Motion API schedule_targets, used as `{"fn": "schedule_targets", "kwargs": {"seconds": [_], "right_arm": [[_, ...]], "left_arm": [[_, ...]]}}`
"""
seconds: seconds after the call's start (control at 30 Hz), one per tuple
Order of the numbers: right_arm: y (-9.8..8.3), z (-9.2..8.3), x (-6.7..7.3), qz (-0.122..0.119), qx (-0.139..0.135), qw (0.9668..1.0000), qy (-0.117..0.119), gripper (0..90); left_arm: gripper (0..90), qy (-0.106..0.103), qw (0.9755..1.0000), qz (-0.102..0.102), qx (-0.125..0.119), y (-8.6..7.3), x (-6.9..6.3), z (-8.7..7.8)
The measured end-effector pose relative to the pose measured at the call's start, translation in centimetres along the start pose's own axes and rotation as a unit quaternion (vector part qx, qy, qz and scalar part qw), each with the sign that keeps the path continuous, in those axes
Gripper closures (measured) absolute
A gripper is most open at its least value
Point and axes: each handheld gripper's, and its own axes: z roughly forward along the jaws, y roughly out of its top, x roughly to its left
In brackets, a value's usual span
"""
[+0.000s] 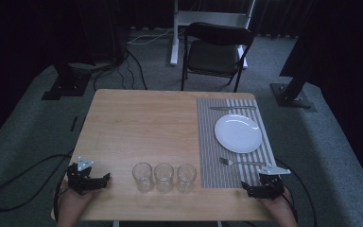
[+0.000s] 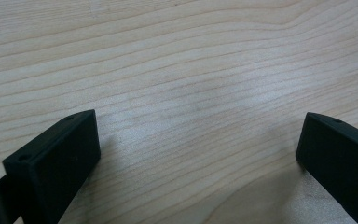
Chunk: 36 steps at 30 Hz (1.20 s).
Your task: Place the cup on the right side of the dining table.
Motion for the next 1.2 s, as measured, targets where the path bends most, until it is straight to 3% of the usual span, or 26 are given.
{"fn": "schedule_targets", "kwargs": {"seconds": [0.3, 0.33, 0.6, 0.63, 0.87, 1.03, 1.07, 1.2], "right_arm": [[1.3, -0.5, 1.6, -0.029, -0.003, 0.9993, 0.021, 12.8], [1.7, -0.6, 2.0, -0.032, -0.009, 0.9989, 0.033, 12.9], [2.7, -0.6, 3.7, -0.056, -0.013, 0.9966, 0.059, 14.0], [3.0, -0.2, 4.4, -0.069, -0.010, 0.9953, 0.067, 14.0], [4.2, 0.7, 6.5, -0.096, -0.010, 0.9901, 0.102, 15.1], [4.8, 0.9, 7.4, -0.106, -0.014, 0.9873, 0.118, 15.1], [5.1, 1.1, 8.0, -0.112, -0.019, 0.9844, 0.134, 15.1], [5.4, 1.5, 8.9, -0.118, -0.024, 0.9815, 0.149, 15.1]], "left_arm": [[0.0, 0.000, 1.0000, 0.000, 0.000, 0.0, 0.0, 0.0], [0.0, 0.000, 1.0000, 0.000, 0.000, 0.0, 0.0, 0.0], [0.0, 0.000, 1.0000, 0.000, 0.000, 0.0, 0.0, 0.0], [0.0, 0.000, 1.0000, 0.000, 0.000, 0.0, 0.0, 0.0], [0.0, 0.002, 1.0000, -0.002, 0.000, 0.0, 0.0, 0.0], [0.0, 0.002, 1.0000, -0.002, 0.000, 0.0, 0.0, 0.0], [0.0, 0.002, 1.0000, -0.002, 0.000, 0.0, 0.0, 0.0], [0.0, 0.002, 1.0000, -0.002, 0.000, 0.0, 0.0, 0.0]]}}
